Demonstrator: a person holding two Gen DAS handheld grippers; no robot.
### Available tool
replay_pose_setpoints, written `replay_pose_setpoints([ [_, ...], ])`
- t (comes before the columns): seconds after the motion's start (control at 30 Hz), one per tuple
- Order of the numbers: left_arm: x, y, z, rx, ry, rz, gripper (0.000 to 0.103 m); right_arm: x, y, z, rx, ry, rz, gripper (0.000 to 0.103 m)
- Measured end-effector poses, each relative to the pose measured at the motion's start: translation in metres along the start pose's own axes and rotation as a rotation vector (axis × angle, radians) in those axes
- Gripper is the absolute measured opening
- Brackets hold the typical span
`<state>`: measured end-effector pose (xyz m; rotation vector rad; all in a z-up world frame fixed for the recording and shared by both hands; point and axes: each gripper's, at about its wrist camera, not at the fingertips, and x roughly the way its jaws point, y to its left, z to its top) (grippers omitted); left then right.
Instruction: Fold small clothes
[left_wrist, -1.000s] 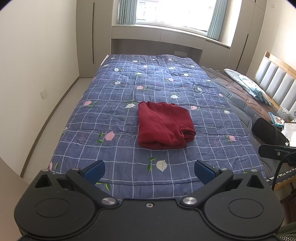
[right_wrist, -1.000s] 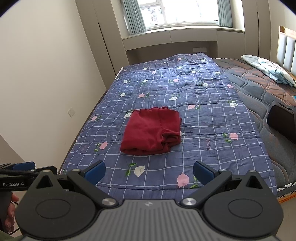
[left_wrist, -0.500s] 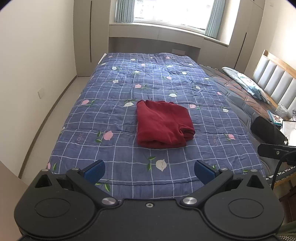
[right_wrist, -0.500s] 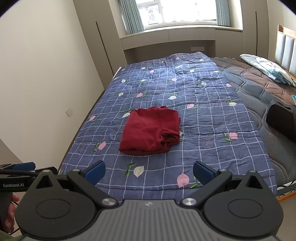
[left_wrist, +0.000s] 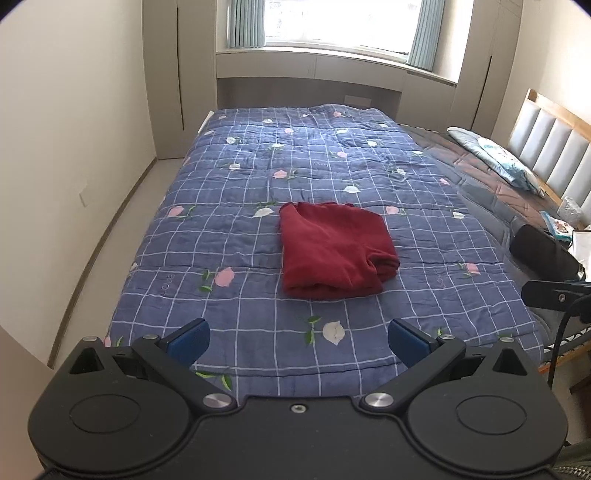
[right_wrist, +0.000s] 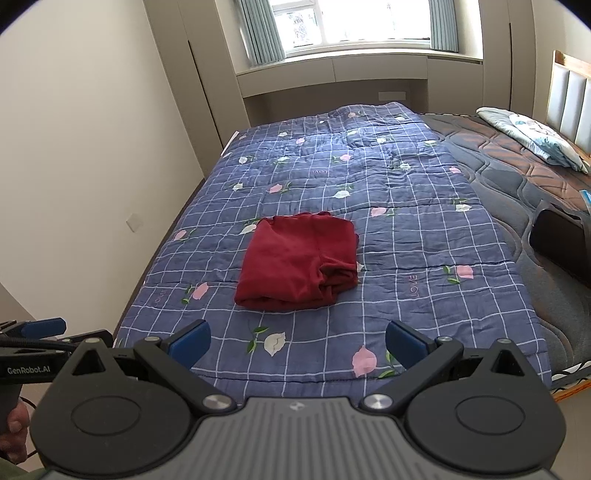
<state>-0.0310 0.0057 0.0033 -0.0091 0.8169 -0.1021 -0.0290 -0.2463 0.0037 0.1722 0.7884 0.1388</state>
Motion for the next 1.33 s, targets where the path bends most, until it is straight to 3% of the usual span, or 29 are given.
replay_pose_setpoints([
  [0.73, 0.02, 0.01, 0.007, -0.018, 0.026, -0.022, 0.102, 0.024, 0.01, 0.015, -0.004, 0.047, -0.011, 0.103],
  [1.33, 0.061, -0.004, 0.029, 0.001, 0.109, -0.051, 0.102, 0.062, -0.025, 0.032, 0.054, 0.122, -0.017, 0.103],
])
